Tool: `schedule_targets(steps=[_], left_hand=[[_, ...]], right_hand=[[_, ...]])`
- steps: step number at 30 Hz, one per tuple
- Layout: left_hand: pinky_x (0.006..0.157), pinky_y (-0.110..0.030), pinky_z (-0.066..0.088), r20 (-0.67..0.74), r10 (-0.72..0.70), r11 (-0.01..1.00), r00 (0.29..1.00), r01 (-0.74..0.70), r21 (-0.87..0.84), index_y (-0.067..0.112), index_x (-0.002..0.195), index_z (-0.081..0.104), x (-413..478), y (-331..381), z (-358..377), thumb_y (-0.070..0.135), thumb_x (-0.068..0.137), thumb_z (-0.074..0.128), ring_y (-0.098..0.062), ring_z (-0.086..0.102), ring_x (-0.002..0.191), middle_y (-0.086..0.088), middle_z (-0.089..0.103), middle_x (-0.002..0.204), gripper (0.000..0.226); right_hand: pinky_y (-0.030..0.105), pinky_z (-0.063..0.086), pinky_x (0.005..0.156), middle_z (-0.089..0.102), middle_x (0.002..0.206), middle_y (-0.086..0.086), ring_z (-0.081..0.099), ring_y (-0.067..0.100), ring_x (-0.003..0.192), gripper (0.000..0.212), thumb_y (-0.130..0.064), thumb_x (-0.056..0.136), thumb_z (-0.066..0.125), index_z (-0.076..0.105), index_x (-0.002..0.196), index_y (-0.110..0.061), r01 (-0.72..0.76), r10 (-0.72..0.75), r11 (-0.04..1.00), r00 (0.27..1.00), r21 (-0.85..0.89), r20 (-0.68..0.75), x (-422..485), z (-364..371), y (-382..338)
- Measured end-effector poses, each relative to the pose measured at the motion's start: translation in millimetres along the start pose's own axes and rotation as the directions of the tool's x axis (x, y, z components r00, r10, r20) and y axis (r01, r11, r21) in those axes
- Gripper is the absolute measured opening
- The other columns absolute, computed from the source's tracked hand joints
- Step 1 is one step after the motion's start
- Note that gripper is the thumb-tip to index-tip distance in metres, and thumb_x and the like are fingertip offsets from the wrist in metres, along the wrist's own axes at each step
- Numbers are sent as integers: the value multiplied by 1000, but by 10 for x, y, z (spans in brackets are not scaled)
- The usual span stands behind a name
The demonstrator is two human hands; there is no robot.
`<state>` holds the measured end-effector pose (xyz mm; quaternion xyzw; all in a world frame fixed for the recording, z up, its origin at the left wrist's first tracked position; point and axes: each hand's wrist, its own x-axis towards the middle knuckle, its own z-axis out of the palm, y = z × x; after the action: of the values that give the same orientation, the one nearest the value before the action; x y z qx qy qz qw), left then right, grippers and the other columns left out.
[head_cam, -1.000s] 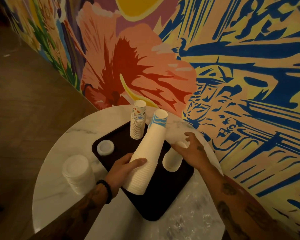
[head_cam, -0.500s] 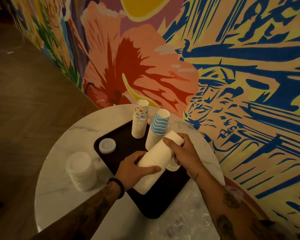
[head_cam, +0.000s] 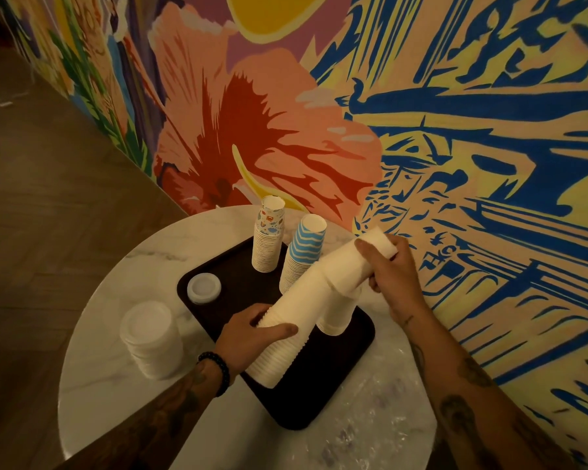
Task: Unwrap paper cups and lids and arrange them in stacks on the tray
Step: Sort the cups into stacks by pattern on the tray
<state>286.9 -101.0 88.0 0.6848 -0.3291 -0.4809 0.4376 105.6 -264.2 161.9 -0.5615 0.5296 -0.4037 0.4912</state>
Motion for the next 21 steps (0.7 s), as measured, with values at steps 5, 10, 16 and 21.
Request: schedule_targets(steps=[5, 10, 16, 21], left_hand=[[77, -28, 51, -54, -57, 996, 997, 54, -68, 36, 108, 63, 38, -110, -89, 47, 71, 83, -11, 62, 99, 9, 65, 111, 44], [77, -27, 51, -65, -39, 993, 997, 32, -113, 33, 114, 63, 23, -90, -96, 47, 70, 83, -12, 62, 100, 9, 65, 112, 51], [71, -20, 47, -94, -2, 995, 996, -8, -101, 37, 110, 62, -12, -37, -122, 46, 71, 82, -7, 61, 99, 13, 64, 110, 45], [70, -19, 46, -126, 35, 995, 991, -47, -89, 38, 109, 63, -47, -2, -100, 49, 66, 83, -4, 61, 97, 15, 66, 108, 49]], right_hand=[[35, 47, 85, 54, 115, -6, 54, 17, 103, 66, -44, 80, 81, 43, 132, -28, 121, -135, 928, 991, -351, -15, 91, -117, -62], [37, 48, 91, 55, 120, -1, 54, 22, 111, 75, -44, 77, 83, 41, 136, -24, 126, -95, 855, 992, -502, 86, 97, -30, 213], [45, 50, 98, 53, 138, 10, 53, 31, 122, 74, -50, 83, 76, 38, 140, -22, 51, 92, 756, 979, -653, 183, 148, 44, 525], [44, 48, 101, 48, 143, 6, 50, 28, 127, 71, -53, 85, 72, 38, 143, -27, 84, 24, 777, 986, -624, 163, 128, 82, 479]])
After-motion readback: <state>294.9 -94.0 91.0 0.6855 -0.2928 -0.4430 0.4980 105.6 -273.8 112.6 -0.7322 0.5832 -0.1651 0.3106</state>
